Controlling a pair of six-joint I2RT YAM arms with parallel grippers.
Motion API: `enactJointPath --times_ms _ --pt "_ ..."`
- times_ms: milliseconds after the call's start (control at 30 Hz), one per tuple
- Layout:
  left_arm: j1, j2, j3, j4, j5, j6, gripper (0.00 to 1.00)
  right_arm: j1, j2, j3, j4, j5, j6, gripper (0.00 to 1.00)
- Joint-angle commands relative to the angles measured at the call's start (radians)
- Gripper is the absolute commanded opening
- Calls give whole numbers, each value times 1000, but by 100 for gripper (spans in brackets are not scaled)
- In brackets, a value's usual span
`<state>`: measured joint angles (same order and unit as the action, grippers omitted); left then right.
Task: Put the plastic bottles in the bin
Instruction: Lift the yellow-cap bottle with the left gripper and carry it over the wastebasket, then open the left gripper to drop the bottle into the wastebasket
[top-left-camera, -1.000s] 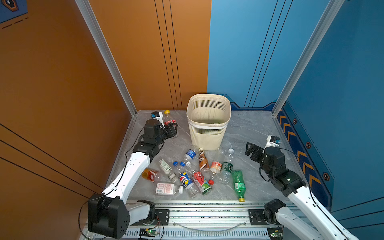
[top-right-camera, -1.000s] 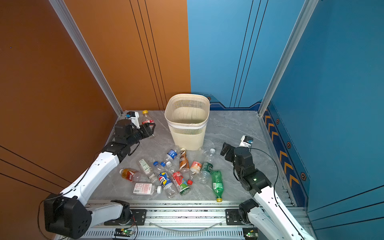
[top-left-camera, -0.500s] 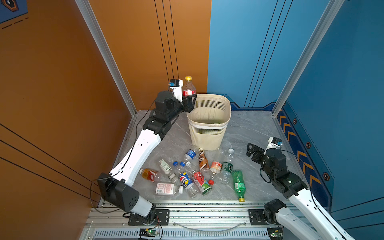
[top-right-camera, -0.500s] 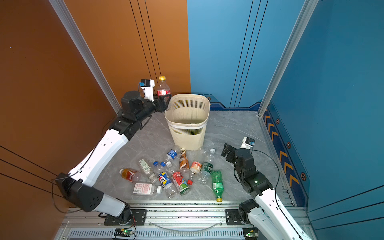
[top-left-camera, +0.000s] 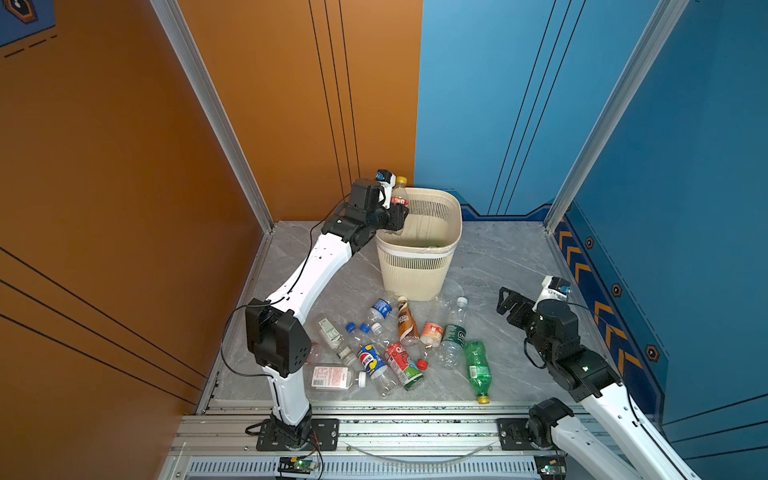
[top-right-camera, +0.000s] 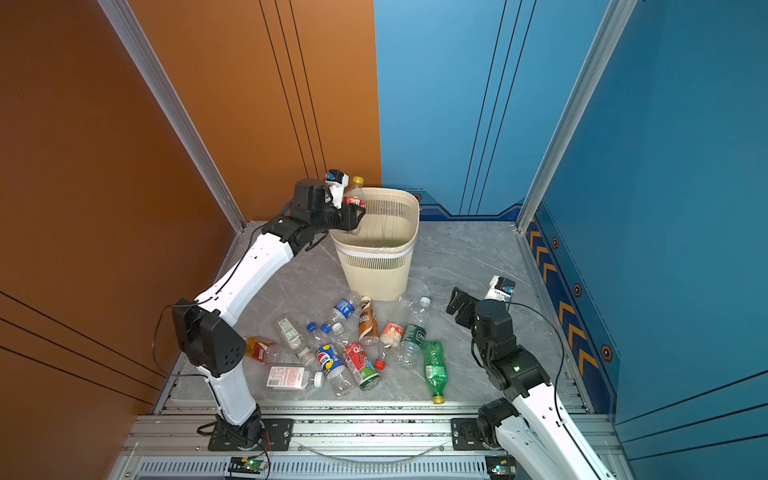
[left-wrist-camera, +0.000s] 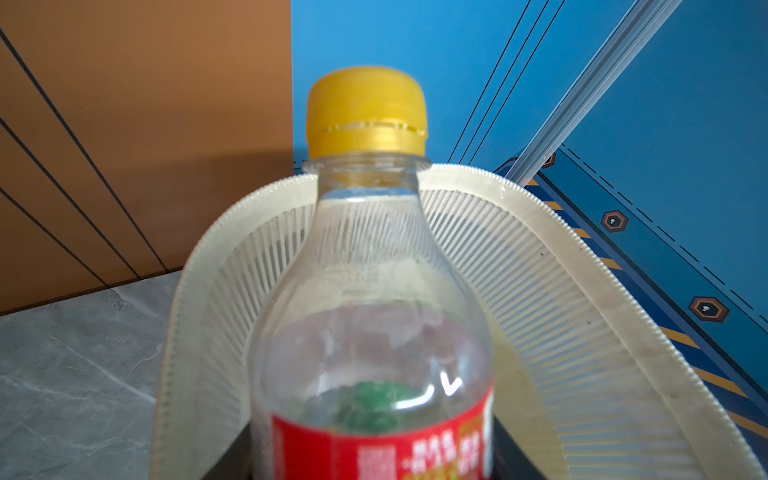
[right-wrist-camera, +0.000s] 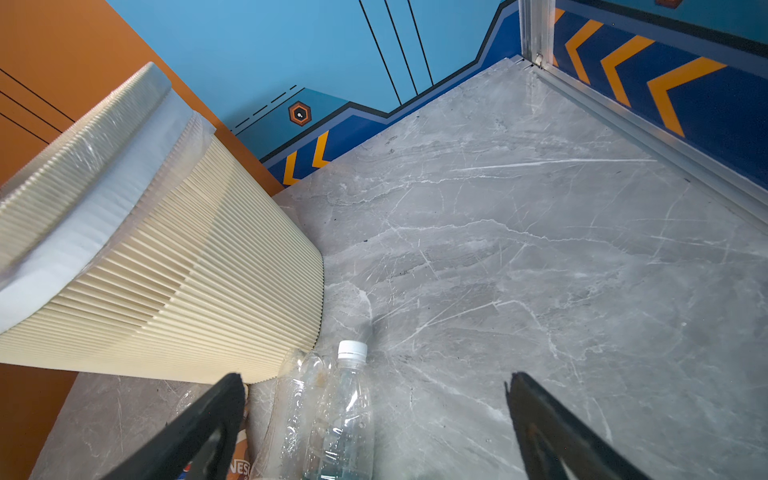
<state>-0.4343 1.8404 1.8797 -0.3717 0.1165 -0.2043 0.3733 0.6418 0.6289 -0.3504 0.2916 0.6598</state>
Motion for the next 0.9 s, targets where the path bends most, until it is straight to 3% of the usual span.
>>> enactJointPath --times_ms 0,67,267,533,867 --pt "-5 -32 16 -16 -31 11 67 -13 8 -5 -12 -9 9 100" --pt "-5 -49 6 -16 -42 13 79 -14 13 -6 -12 -14 11 100" --pt "-6 -141 -58 33 -84 11 100 -19 21 -5 -13 -16 20 100" --pt "-3 -411 -354 293 -155 -27 98 -20 63 -4 -11 -38 41 100" --pt "43 -776 -989 221 -292 -163 97 -16 169 8 -4 -98 67 100"
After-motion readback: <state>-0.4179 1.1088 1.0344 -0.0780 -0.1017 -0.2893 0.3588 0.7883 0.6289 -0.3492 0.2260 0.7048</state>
